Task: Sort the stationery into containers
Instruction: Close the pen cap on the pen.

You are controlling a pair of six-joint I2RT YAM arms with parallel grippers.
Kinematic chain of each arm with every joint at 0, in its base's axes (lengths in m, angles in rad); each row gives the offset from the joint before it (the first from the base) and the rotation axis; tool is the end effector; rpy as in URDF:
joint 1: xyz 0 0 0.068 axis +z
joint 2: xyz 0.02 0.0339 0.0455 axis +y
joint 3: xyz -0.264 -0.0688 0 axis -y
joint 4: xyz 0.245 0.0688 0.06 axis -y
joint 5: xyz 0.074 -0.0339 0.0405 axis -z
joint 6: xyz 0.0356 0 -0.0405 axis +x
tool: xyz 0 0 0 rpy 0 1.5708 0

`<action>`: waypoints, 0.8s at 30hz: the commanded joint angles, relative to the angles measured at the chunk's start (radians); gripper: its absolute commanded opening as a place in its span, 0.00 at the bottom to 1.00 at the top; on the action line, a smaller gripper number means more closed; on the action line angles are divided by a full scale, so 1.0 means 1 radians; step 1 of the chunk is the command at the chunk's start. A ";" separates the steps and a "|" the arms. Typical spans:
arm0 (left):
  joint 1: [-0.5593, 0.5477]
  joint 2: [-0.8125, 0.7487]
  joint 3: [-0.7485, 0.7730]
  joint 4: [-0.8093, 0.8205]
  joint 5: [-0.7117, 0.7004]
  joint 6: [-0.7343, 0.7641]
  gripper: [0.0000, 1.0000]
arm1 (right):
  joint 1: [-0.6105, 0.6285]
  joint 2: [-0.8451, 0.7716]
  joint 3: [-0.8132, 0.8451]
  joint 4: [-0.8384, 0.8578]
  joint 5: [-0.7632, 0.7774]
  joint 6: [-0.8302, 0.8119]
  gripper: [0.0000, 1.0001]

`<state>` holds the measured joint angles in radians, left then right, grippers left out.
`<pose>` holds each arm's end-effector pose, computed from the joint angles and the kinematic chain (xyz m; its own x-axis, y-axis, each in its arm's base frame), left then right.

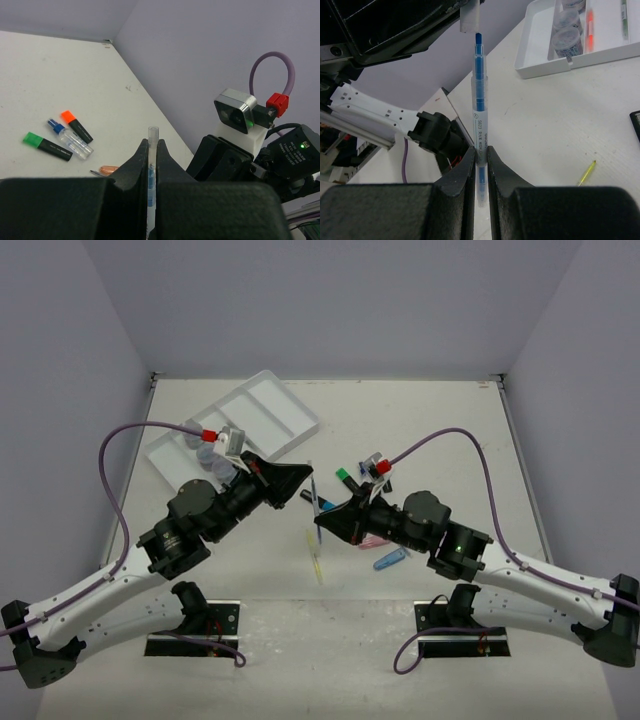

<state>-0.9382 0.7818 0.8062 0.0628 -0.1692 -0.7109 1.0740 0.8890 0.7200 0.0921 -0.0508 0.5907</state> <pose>0.1141 -0.1455 0.3750 -0.4150 -0.5218 -0.7453 0.5609 0.4983 -0.6611 0.1006 0.1894 0.3280 -0.5328 0.1842 -0.8259 -0.7289 0.3960 0.5585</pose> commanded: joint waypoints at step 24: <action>-0.001 -0.022 0.076 0.015 -0.064 0.072 0.00 | 0.004 0.051 0.120 -0.028 -0.044 0.026 0.00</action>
<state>-0.9382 0.7673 0.8192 0.0766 -0.2098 -0.6786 1.0740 0.9162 0.7986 0.0399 -0.0633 0.6002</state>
